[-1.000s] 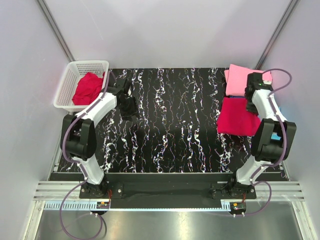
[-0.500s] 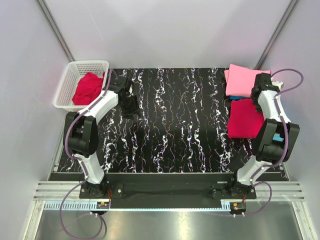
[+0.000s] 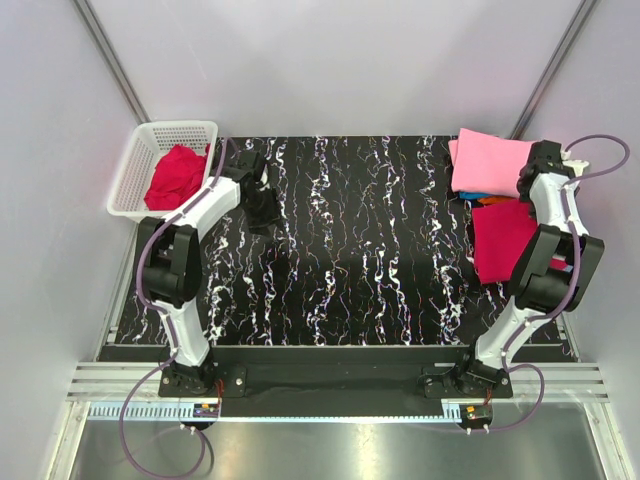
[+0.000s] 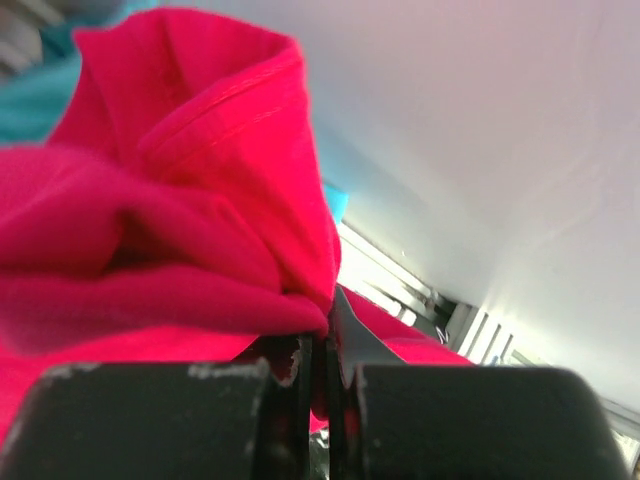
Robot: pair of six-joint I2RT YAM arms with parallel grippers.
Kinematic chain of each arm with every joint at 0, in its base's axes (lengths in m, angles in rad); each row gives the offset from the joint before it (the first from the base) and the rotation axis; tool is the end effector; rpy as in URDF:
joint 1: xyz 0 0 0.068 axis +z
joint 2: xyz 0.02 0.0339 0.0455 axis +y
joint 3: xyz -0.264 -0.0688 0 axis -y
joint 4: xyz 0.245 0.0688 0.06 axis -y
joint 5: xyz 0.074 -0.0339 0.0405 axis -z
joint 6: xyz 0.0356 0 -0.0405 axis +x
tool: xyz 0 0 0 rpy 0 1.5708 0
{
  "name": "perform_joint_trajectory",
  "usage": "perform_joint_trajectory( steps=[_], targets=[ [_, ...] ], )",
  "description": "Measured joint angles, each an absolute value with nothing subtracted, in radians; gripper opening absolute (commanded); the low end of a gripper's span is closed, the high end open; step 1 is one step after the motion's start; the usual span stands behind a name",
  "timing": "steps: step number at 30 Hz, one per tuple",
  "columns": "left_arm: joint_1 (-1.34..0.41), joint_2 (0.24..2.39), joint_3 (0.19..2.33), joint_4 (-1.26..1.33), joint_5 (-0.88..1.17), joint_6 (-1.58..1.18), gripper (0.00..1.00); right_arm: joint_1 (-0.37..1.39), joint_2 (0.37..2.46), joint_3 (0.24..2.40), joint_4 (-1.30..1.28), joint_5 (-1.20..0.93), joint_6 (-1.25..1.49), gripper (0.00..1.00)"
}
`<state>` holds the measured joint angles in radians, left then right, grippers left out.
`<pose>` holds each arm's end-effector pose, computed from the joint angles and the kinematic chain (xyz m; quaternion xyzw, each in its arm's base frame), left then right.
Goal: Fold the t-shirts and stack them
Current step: Fold the tshirt
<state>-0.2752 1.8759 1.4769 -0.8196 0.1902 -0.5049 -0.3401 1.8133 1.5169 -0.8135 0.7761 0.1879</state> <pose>0.3696 -0.1114 0.2231 -0.0958 0.9755 -0.1528 0.1257 0.3494 -0.1501 0.2666 0.3186 0.8474 -0.3834 0.1828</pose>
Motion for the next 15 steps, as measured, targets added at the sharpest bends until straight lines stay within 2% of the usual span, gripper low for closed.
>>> perform_joint_trajectory(
  steps=[9, 10, 11, 12, 15],
  targets=[
    [-0.275, 1.888, 1.502, -0.826, 0.192, -0.505, 0.49, -0.349, 1.947, 1.634, -0.810, 0.775, 0.182, 0.00],
    [-0.275, 1.889, 1.504, -0.826, 0.192, -0.505, 0.49, -0.349, 1.964, 1.637, -0.811, 0.774, 0.183, 0.04],
    [-0.275, 1.889, 1.506, -0.826, 0.192, -0.505, 0.49, -0.349, 1.978, 1.639, -0.813, 0.773, 0.185, 0.11],
    [-0.275, 1.889, 1.507, -0.827, 0.192, -0.506, 0.49, -0.349, 1.988, 1.640, -0.818, 0.773, 0.191, 0.42],
    [-0.275, 1.894, 1.511, -0.830, 0.192, -0.506, 0.49, -0.349, 1.999, 1.641, -0.841, 0.767, 0.213, 0.59]
  ],
)
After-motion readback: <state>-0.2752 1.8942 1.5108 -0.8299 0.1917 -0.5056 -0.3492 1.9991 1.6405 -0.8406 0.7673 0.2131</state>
